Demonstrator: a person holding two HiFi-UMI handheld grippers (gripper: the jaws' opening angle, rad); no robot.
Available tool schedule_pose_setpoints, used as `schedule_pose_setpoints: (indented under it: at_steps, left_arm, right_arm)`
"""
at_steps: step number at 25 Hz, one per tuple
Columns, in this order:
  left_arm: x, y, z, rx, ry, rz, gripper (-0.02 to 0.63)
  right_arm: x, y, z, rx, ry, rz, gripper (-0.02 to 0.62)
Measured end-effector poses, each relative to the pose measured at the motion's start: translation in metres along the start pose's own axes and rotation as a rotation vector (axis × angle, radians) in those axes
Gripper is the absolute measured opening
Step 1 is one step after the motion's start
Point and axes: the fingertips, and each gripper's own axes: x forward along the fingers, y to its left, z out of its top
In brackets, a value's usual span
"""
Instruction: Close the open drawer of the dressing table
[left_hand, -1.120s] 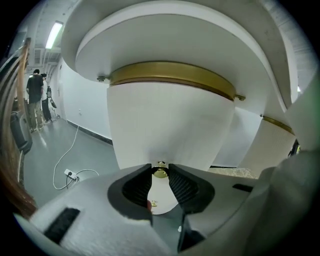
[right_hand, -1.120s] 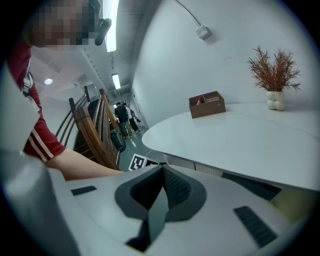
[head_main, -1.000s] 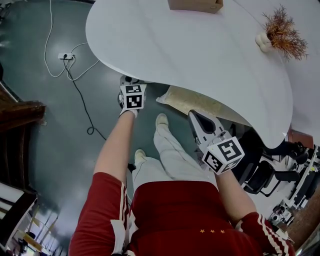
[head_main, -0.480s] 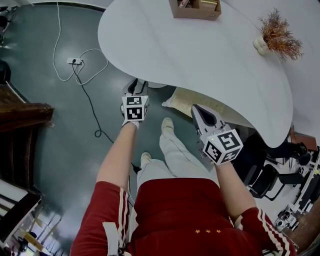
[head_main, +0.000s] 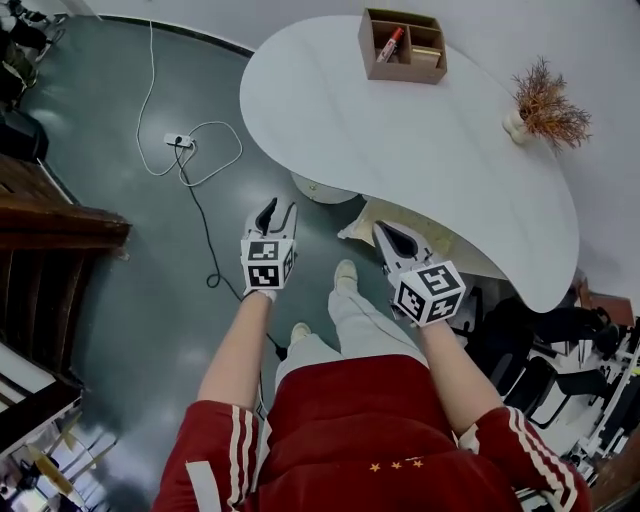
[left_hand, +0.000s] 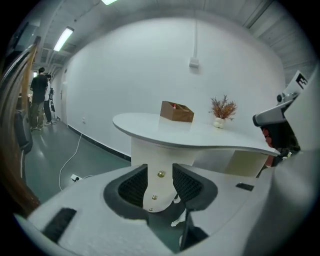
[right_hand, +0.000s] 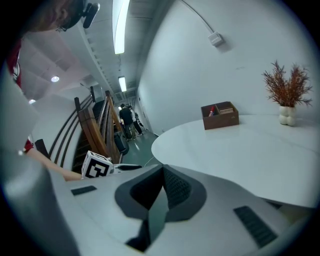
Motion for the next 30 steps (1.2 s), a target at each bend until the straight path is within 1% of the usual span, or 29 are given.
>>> schedule_pose_setpoints:
  at_steps: [3, 7, 13, 16, 19, 21, 23, 25, 28, 30]
  left_arm:
    - [-0.035, 0.0, 0.017, 0.003, -0.041, 0.002, 0.156]
    - [-0.082, 0.018, 0.046, -0.012, -0.103, 0.042, 0.155]
    - [-0.167, 0.029, 0.078, 0.017, -0.169, 0.074, 0.153]
    - [-0.212, 0.038, 0.085, -0.037, -0.204, 0.088, 0.152]
    - [-0.254, 0.049, 0.077, -0.144, -0.219, 0.08, 0.152]
    - [-0.282, 0.06, 0.072, -0.192, -0.23, 0.09, 0.152]
    - [-0.31, 0.067, 0.072, -0.193, -0.24, 0.11, 0.151]
    - [-0.336, 0.07, 0.077, -0.192, -0.263, 0.125, 0.135]
    - [-0.37, 0.07, 0.091, -0.194, -0.314, 0.118, 0.13]
    - [-0.389, 0.067, 0.105, -0.165, -0.344, 0.109, 0.13]
  right_arm:
    - [-0.002, 0.013, 0.006, -0.019, 0.012, 0.022, 0.005]
    - [-0.005, 0.028, 0.025, -0.046, 0.014, 0.048, 0.005]
    - [-0.022, 0.055, 0.049, -0.109, 0.011, 0.091, 0.005]
    - [-0.032, 0.073, 0.06, -0.138, -0.01, 0.098, 0.005]
    - [-0.042, 0.096, 0.062, -0.163, -0.019, 0.099, 0.005]
    - [-0.051, 0.115, 0.064, -0.173, -0.028, 0.108, 0.005]
    - [-0.061, 0.135, 0.068, -0.184, -0.038, 0.126, 0.005]
    - [-0.071, 0.154, 0.07, -0.193, -0.051, 0.141, 0.005]
    - [-0.086, 0.177, 0.077, -0.203, -0.087, 0.141, 0.005]
    - [-0.094, 0.19, 0.085, -0.21, -0.114, 0.136, 0.005]
